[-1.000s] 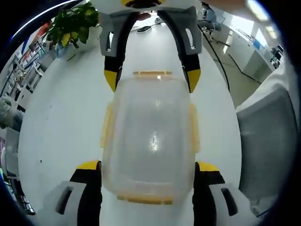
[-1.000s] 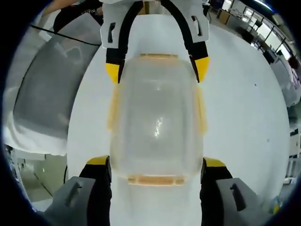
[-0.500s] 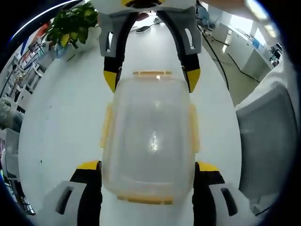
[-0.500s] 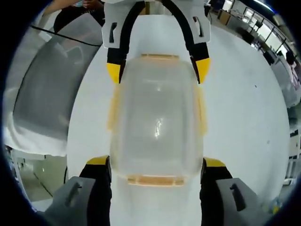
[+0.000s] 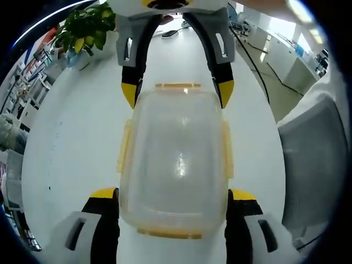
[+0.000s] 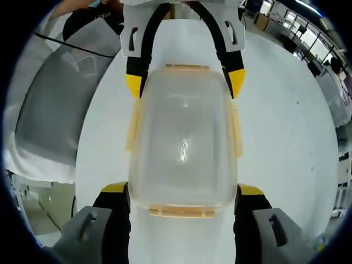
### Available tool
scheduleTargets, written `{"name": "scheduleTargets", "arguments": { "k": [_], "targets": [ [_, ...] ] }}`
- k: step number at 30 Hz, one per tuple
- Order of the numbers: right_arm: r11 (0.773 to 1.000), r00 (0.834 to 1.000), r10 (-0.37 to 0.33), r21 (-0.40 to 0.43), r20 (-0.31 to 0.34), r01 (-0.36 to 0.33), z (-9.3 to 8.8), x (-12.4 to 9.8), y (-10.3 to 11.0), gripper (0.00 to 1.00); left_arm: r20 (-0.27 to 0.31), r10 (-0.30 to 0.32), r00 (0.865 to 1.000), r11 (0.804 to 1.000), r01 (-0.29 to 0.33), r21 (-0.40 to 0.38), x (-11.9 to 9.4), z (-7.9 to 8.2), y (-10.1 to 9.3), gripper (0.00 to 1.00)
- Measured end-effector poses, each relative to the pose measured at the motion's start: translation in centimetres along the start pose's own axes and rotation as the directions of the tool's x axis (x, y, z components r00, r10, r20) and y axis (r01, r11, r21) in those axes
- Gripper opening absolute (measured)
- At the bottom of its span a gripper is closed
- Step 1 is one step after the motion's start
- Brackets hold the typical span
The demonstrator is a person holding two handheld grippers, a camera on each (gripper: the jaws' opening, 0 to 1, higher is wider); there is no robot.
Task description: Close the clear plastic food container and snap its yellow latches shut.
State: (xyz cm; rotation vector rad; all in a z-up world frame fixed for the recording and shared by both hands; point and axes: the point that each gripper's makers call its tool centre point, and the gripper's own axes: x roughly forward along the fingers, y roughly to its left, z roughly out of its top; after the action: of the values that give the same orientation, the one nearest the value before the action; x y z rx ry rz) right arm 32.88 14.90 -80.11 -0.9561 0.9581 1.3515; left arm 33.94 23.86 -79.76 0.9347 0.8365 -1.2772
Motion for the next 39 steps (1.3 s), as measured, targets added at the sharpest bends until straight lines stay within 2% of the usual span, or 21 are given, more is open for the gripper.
{"name": "scheduleTargets", "arguments": {
  "k": [11, 27, 39],
  "targets": [
    [1.0, 1.0, 0.006, -0.006, 0.004, -0.006, 0.2, 0.0, -2.2, 0.74, -0.018, 0.0, 1.0, 1.0, 0.0, 0.001, 0.2, -0.2, 2.1, 0.77],
    [1.0, 1.0, 0.012, -0.004, 0.003, -0.012, 0.5, 0.1, -6.1, 0.74, -0.046, -0.007, 0.999, 1.0, 0.008, 0.017, 0.6, -0.5, 6.1, 0.77],
    [1.0, 1.0, 0.024, 0.003, -0.003, -0.024, 0.7, 0.3, -8.0, 0.74, -0.059, -0.012, 0.998, 0.999, 0.014, 0.034, 0.8, -0.8, 7.8, 0.77]
  ]
}}
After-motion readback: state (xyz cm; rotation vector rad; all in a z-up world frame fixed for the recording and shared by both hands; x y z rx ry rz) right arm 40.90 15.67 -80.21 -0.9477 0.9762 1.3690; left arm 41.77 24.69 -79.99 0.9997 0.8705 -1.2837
